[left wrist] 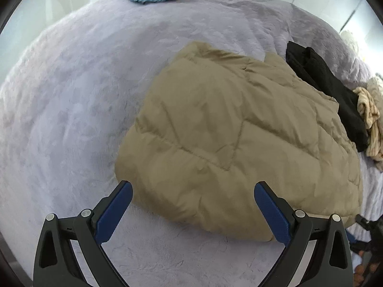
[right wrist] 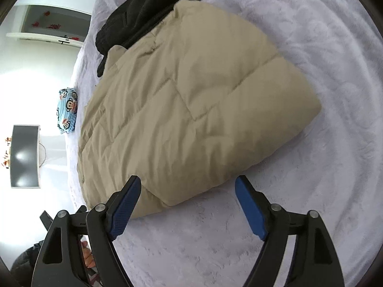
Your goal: Fold large clothes
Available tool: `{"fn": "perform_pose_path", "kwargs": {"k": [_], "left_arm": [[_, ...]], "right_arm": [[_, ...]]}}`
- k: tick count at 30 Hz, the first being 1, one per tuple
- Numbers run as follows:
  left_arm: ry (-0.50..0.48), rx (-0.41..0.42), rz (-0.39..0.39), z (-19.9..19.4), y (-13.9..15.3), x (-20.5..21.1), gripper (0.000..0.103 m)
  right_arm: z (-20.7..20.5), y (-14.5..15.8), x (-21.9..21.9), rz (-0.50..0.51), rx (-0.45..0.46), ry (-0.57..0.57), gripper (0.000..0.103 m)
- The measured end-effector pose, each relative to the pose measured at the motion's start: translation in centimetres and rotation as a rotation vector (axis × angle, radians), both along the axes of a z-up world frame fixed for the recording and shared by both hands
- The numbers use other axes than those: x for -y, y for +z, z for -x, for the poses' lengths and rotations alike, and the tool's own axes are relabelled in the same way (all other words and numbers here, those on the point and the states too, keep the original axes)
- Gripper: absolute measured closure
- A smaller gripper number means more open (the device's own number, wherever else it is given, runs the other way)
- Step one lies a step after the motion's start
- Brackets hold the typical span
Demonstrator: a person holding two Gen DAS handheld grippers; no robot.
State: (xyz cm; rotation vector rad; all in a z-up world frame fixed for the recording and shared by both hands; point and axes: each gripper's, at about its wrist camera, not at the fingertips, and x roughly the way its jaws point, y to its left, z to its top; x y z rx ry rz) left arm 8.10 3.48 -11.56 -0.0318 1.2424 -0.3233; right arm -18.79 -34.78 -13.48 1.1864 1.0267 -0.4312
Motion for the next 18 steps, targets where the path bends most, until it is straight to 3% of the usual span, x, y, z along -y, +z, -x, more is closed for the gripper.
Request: {"fn": "perform_pose_path", "kwargs": {"k": [1,6,8,15,18], "left_arm": [[0.007,-0.014,0.03,0.0,-0.4,-0.4,0.001],[0.064,-0.071,0.171,0.2,-1.5,-2.6,0.001],[0.085,-0.099,0.233,0.2,-2.0,-3.4,0.001],[0.115,-0.232,0.369,0.1,-5.3,-4.6,0.001],[0.132,-0.251,0.401,1.0,-6.0,-5.0,0.001]], "right_arm": [[0.1,-0.6,0.0,-0.013,0.009,-0.009,0.015],[0.8,-2.5,-0.5,-0.093,0.067,-0.061,0.012],[1.0,-2.9,-0.6,-0.119,0.094,-0.086,0.0],[0.2,-4.1,-0.7,-0.169,0.151,-0.138,0.0],[0.1,-4.6,-0.7,-0.188,0.157,-0.154,0.0]]}}
